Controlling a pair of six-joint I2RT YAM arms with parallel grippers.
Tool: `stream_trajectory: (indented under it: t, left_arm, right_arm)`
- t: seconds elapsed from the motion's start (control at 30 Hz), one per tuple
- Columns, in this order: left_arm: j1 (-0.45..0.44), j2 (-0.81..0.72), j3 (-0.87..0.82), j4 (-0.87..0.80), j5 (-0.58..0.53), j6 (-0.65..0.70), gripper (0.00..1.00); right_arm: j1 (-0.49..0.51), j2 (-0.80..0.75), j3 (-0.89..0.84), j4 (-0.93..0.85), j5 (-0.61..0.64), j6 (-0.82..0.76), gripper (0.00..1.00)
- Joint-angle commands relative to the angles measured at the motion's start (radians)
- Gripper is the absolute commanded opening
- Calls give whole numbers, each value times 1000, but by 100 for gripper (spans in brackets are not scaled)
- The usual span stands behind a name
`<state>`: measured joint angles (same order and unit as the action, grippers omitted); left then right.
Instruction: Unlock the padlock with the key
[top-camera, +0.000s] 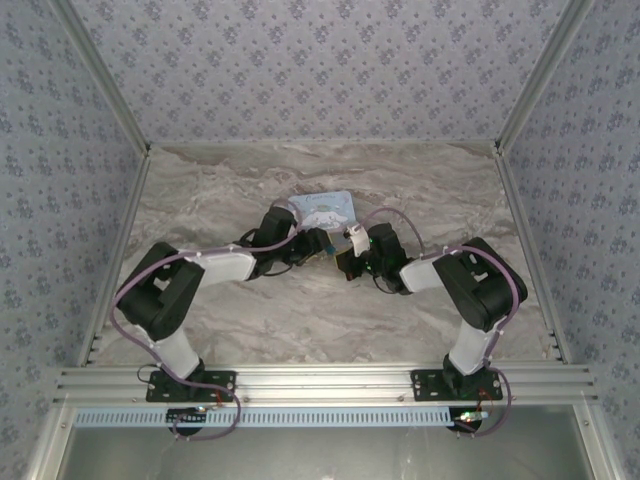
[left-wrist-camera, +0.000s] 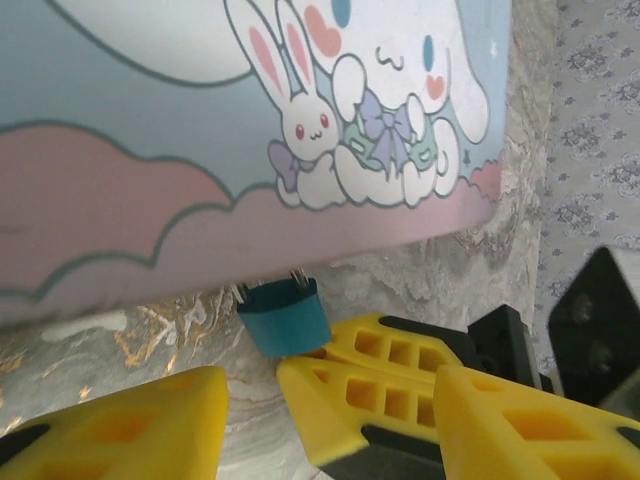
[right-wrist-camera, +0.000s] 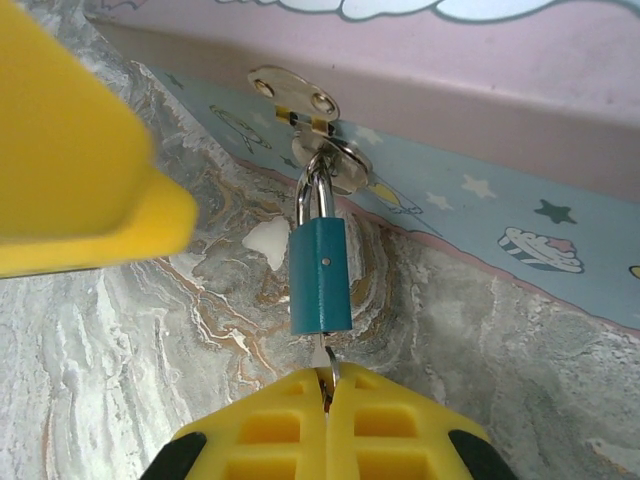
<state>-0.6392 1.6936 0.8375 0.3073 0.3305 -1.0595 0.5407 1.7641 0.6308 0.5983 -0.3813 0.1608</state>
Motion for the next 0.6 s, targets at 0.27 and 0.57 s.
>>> stream_trajectory:
  t: [0.27,0.57]
  left_arm:
    - [36,-172,-114,67,-56,17,60]
    - [48,-273,-179,167,-89,60,60]
  right_arm:
    - [1,-49,67,-232,-65,81,0]
    - [-1,-61,97,-241,-96,234,0]
